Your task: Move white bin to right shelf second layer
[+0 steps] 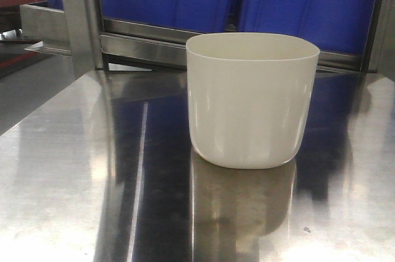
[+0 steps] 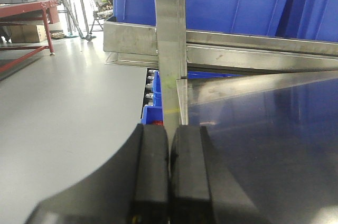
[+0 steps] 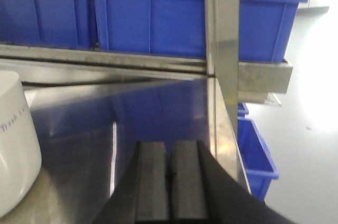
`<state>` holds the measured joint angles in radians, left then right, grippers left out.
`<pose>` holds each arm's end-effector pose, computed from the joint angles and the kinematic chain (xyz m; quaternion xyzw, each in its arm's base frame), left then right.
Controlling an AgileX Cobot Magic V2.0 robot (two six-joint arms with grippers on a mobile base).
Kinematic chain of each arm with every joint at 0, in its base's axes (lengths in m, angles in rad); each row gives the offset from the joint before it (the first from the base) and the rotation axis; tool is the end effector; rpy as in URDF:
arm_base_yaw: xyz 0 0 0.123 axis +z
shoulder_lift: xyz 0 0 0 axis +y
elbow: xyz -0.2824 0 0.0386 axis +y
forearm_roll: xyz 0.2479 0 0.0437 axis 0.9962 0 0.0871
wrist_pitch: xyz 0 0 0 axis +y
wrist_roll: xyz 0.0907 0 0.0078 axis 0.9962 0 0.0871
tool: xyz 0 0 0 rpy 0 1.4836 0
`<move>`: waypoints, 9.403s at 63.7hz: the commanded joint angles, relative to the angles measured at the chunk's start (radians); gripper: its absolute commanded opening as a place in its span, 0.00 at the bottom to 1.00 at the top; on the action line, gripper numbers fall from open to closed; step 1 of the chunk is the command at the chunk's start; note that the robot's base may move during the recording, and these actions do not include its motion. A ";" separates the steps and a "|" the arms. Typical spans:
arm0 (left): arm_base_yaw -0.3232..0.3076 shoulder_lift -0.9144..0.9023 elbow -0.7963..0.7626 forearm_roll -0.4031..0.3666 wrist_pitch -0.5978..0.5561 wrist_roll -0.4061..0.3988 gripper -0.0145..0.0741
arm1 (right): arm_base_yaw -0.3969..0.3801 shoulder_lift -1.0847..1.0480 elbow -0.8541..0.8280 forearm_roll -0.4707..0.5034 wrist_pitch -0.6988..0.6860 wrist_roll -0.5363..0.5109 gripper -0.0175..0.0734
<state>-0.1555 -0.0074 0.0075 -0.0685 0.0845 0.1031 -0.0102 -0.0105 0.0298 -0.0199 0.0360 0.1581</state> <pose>0.0555 -0.0092 0.2033 0.0691 0.7027 -0.0447 0.7067 0.0569 -0.0006 0.2003 0.0518 0.6938 0.0457 0.7168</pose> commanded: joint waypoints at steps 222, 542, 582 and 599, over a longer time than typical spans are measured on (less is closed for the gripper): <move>-0.005 -0.014 0.037 -0.005 -0.085 -0.004 0.26 | 0.407 1.593 -1.372 0.115 0.652 -0.018 0.25; -0.005 -0.014 0.037 -0.005 -0.085 -0.004 0.26 | 0.192 0.476 -0.681 0.020 0.305 -0.018 0.25; -0.005 -0.014 0.037 -0.005 -0.085 -0.004 0.26 | 0.192 0.476 -0.681 0.020 0.305 -0.018 0.25; -0.005 -0.014 0.037 -0.005 -0.085 -0.004 0.26 | 0.192 0.476 -0.681 0.020 0.305 -0.018 0.25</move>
<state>-0.1555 -0.0074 0.0075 -0.0685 0.0845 0.1031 0.1877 0.4634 -0.6210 0.0000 0.4427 0.1460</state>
